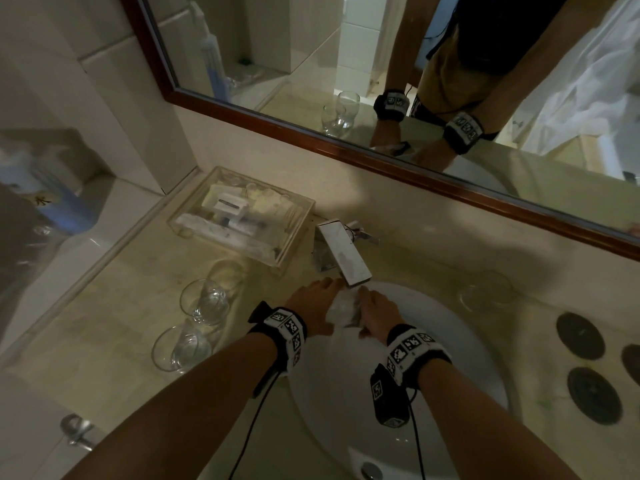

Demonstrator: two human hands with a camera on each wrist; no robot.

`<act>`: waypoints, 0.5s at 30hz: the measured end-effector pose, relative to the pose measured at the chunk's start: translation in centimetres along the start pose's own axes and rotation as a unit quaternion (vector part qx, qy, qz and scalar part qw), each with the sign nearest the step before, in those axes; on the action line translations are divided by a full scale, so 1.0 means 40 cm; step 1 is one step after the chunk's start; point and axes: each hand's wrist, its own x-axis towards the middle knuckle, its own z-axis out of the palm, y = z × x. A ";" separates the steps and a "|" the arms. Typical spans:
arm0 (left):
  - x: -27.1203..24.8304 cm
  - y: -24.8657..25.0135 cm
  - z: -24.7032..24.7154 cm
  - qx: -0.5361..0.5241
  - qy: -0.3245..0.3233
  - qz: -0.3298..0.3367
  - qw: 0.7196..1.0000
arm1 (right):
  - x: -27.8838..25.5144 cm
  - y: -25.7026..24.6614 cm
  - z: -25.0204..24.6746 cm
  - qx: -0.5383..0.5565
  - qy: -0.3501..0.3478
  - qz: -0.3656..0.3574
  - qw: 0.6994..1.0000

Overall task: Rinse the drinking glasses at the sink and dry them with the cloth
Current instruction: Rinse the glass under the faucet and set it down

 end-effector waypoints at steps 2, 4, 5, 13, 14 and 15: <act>0.005 -0.005 -0.008 -0.013 -0.021 -0.004 1.000 | -0.004 0.005 -0.001 0.048 -0.023 -0.024 0.998; 0.005 -0.010 -0.012 -0.039 -0.038 -0.007 0.999 | -0.003 0.023 -0.002 -0.013 -0.046 -0.090 0.995; 0.006 -0.010 -0.012 -0.058 -0.040 -0.008 0.998 | 0.001 0.033 -0.004 -0.086 -0.048 -0.123 0.987; 0.021 0.004 0.010 -0.146 -0.016 -0.042 0.988 | 0.001 0.048 0.007 -0.326 0.061 -0.191 0.924; 0.022 0.004 0.016 -0.142 -0.016 -0.039 0.989 | 0.002 0.044 0.005 -0.327 0.049 -0.185 0.925; 0.025 0.003 0.023 -0.129 -0.011 -0.030 0.991 | 0.004 0.039 0.001 -0.323 0.038 -0.176 0.929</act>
